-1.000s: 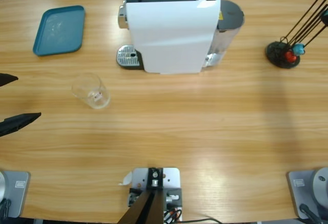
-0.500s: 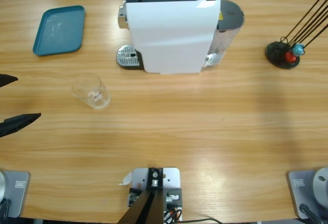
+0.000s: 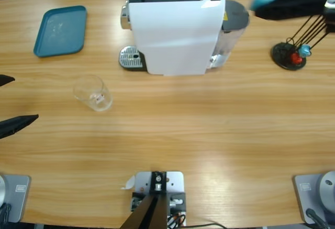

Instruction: Pour coffee

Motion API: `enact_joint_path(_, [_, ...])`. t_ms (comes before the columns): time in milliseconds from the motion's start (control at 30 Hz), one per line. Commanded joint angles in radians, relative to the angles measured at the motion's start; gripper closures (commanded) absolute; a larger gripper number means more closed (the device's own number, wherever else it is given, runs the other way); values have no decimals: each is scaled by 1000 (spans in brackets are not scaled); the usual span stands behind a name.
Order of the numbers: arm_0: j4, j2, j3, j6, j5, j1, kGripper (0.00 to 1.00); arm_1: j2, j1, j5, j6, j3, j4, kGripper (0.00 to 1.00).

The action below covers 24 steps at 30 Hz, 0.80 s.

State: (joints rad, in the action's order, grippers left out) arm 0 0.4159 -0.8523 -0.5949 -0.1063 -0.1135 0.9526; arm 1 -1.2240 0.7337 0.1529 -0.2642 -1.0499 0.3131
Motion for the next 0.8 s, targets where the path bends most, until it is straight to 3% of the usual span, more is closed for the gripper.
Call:
enact_joint_path(33, [-1,21,20,1,-12,-2,0,-308,64,57,-146,-282,78,1000])
enact_joint_path(267, [-2,37,30,2,-17,-2,0,-496,81,83,-225,-455,65,1000])
enact_joint_path(800, [-4,26,35,2,-18,-20,0,-612,70,-67,-265,-456,-43,1000])
